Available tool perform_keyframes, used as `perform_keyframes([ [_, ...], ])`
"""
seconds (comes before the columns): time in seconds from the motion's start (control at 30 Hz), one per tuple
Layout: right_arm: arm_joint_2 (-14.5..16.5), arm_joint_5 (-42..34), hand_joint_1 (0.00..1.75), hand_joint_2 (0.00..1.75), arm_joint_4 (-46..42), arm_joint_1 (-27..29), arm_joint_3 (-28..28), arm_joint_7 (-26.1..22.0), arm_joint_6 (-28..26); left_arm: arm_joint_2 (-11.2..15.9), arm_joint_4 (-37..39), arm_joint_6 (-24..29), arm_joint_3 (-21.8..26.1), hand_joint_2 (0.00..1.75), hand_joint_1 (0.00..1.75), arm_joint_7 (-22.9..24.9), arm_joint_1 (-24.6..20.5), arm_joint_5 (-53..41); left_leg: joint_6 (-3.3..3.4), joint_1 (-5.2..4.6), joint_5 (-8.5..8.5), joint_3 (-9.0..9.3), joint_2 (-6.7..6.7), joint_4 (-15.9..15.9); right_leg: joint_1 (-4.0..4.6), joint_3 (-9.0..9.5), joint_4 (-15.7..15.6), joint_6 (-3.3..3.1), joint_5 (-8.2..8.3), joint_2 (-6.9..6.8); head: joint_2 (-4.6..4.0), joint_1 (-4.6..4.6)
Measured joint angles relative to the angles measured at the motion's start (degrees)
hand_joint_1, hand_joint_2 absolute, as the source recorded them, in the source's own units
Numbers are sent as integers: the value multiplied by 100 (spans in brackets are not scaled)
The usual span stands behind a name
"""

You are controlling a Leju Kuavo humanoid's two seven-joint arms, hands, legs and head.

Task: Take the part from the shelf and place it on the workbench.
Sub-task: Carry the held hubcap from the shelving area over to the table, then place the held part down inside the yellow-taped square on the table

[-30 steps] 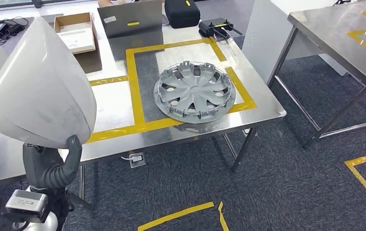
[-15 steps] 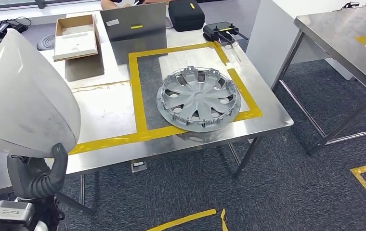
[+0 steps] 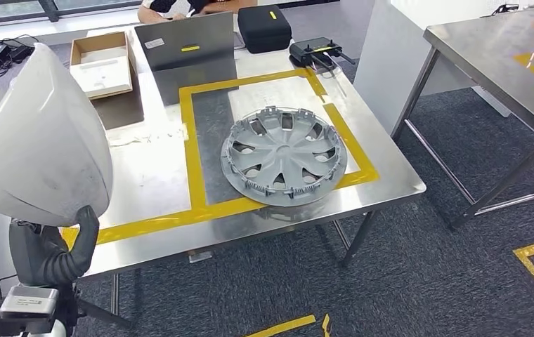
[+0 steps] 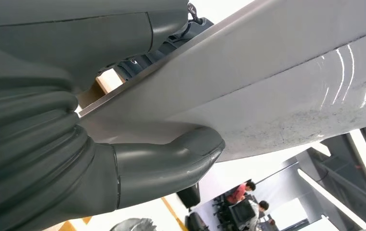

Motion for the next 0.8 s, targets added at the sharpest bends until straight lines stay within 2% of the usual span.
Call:
perform_keyframes([
  [0.03,9,-3,0,0,1,-7,0,9,-9,28,36,-30,16,175,175,54,-80,-32,48,-2,256,150,-5,-432,9,50,6,43,-66,5,1,7],
  [0.07,16,-4,0,0,1,-16,1,19,-17,62,68,-64,40,175,175,100,-157,-40,103,-11,375,269,-11,-735,17,77,8,90,-117,6,0,14],
  [0.1,19,-3,0,0,1,-23,1,27,-22,94,101,-98,73,175,175,142,-230,-38,166,-9,390,337,-17,-884,23,87,17,142,-163,7,0,21],
  [0.17,21,0,0,0,-1,-27,2,26,-10,141,131,-116,146,175,175,162,-299,-19,240,5,369,380,-13,-913,10,28,187,213,-262,-2,0,30],
  [0.2,22,2,0,0,-1,-27,3,23,-5,151,144,-116,178,175,175,163,-325,-17,271,17,356,406,-8,-927,0,-104,442,246,-378,-7,1,37],
  [0.27,25,12,0,0,-1,-23,7,16,-1,173,175,-116,236,175,175,159,-349,-31,305,17,311,438,2,-928,-16,-573,1221,296,-658,-13,-1,51],
  [0.3,26,18,0,0,-1,-16,9,14,0,184,192,-115,264,175,175,153,-349,-44,308,17,284,458,2,-927,-23,-809,1554,309,-724,-14,-1,51],
  [0.33,26,21,0,0,-1,-8,11,9,4,196,211,-113,295,175,175,148,-348,-61,303,17,256,487,-1,-926,-28,-963,1707,313,-677,-14,-1,52],
  [0.37,26,21,0,0,-1,-2,13,3,12,210,229,-107,324,175,175,143,-347,-88,292,19,225,529,-5,-925,-30,-999,1624,310,-505,-14,-1,52],
  [0.4,26,19,0,0,-1,0,14,-5,20,224,249,-99,349,175,175,128,-349,-126,277,21,190,583,-10,-925,-33,-924,1322,299,-237,-15,0,53],
  [0.43,26,15,0,0,-1,0,15,-14,27,238,268,-87,369,175,175,99,-352,-188,257,22,153,624,-12,-926,-33,-786,908,280,33,-20,-1,54],
  [0.47,26,13,0,0,-1,-3,16,-20,33,250,285,-75,381,175,175,62,-356,-260,229,12,113,662,-15,-921,-21,-639,532,257,215,-24,-1,54],
  [0.5,27,11,0,0,-1,-8,19,-24,37,264,300,-59,391,175,175,27,-361,-349,205,-2,81,683,-17,-914,-20,-528,265,234,316,-24,0,51],
  [0.53,31,10,0,0,0,-12,20,-25,40,282,318,-26,398,175,175,22,-366,-485,202,-17,60,688,-19,-913,-16,-471,135,218,328,-23,0,48],
  [0.63,42,21,0,0,1,-19,24,-25,49,358,447,160,404,175,175,223,-430,-1275,224,-36,49,730,-15,-953,-9,-438,99,185,295,-7,0,37],
  [0.7,42,37,0,0,1,-19,27,-23,55,413,585,235,403,175,175,344,-492,-1690,202,-36,54,760,-10,-994,-5,-433,99,155,282,0,0,36],
  [0.8,41,50,0,0,1,-21,30,-15,62,457,737,262,402,175,175,387,-567,-1828,159,-34,60,786,-8,-1035,-1,-429,100,122,267,4,0,37],
])
